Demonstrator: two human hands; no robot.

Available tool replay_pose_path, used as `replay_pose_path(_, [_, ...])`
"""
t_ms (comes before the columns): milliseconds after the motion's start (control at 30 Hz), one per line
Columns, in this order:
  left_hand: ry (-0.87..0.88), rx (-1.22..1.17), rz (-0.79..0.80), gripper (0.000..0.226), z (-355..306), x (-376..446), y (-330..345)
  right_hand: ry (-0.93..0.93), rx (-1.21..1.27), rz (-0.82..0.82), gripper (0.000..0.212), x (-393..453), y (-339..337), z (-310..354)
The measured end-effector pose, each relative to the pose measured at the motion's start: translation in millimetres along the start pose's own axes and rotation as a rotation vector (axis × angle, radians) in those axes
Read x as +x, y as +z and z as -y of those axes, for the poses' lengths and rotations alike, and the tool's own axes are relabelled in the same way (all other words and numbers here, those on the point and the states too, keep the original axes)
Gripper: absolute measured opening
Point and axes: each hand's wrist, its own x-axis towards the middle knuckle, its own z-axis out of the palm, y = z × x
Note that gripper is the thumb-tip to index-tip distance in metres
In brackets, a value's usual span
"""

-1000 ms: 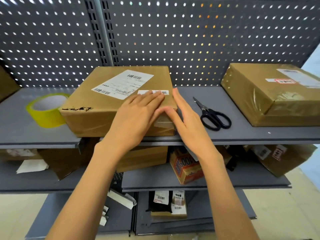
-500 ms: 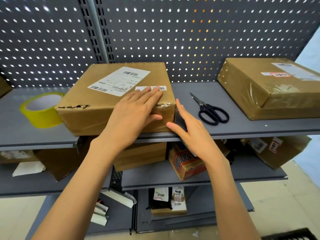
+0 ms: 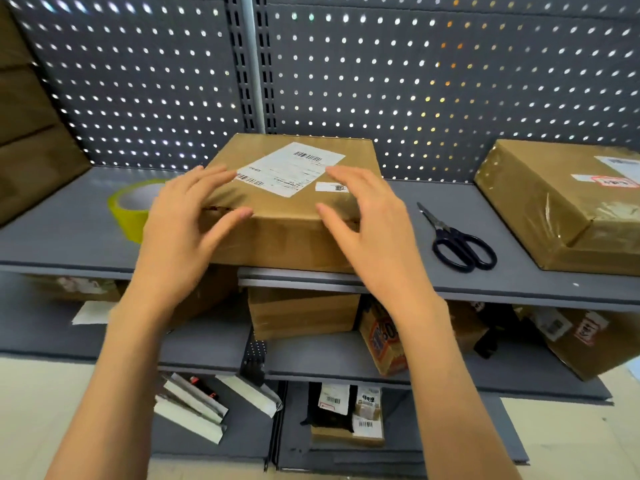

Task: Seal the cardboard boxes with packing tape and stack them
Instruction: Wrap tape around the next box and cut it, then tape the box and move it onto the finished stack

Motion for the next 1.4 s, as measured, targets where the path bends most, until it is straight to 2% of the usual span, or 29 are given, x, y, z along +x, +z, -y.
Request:
replay_pose_path(167, [-0.024, -0.015, 0.027, 0.054, 24, -12, -14, -0.129, -0.066, 0.184, 0.043, 10, 32, 26])
replay_pose_path(300, [0.009, -0.041, 0.059, 0.054, 40, -11, -23, -0.137, -0.100, 0.219, 0.044, 13, 53, 42])
replay_pose_path(533, [0.172, -0.144, 0.208, 0.060, 69, 11, -28, -0.019, -0.150, 0.168, 0.050, 24, 77, 62])
replay_pose_path(700, [0.319, -0.202, 0.291, 0.061, 90, 18, -22, 0.034, -0.269, 0.201, 0.058, 18, 88, 69])
replay_pose_path(900, [0.280, -0.330, 0.275, 0.055, 100, 17, -10, 0.049, -0.293, 0.173, 0.053, 22, 98, 63])
replay_pose_path(1000, [0.223, -0.417, 0.232, 0.048, 97, 15, -5, 0.027, -0.256, 0.073, 0.046, 20, 106, 55])
replay_pose_path(1267, [0.218, -0.369, 0.166, 0.040, 92, 14, -4, -0.001, -0.200, -0.050, 0.044, 20, 115, 49])
replay_pose_path(1400, [0.208, -0.387, 0.164, 0.040, 91, 15, -5, 0.018, -0.153, -0.039, 0.042, 20, 114, 49])
